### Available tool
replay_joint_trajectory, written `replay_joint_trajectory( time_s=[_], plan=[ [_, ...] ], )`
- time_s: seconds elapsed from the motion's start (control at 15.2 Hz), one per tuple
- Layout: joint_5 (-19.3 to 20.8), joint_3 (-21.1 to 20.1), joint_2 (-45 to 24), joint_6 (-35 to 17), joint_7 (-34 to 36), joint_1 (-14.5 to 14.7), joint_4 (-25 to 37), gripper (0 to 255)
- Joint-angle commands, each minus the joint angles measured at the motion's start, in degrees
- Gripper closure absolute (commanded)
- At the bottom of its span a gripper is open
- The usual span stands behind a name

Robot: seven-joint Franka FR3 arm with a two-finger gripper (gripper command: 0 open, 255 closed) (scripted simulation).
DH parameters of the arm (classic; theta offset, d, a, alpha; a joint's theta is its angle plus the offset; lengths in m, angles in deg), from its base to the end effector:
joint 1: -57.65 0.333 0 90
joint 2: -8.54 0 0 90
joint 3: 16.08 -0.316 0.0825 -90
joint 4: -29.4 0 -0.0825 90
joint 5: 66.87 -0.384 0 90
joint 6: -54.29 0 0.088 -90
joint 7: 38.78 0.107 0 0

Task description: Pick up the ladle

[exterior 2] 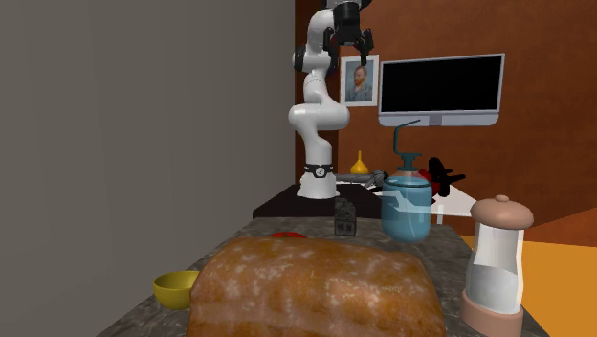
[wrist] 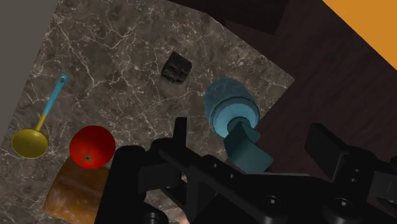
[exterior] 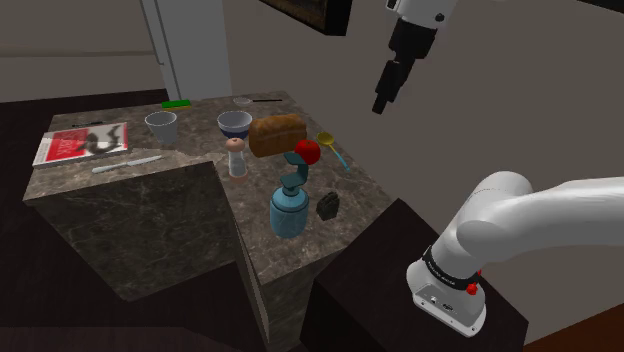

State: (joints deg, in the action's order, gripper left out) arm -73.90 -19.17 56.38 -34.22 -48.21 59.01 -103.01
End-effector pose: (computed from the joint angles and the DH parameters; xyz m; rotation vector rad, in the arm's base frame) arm 0.2889 0.0424 0.6239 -3.0399 -0.3562 -0.1103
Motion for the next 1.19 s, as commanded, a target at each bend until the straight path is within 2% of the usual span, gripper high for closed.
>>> replay_joint_trajectory(
  time_s=[0.0,0.59,1.12],
  plan=[
    [0.0,0.0,0.0,0.0,0.0,0.0,0.0,0],
    [3.06,0.34,-10.9,-16.35,0.77,-3.7,-5.55,0],
    [6.17,1.09,-24.33,-29.99,2.52,-7.1,-5.72,0]
  ],
)
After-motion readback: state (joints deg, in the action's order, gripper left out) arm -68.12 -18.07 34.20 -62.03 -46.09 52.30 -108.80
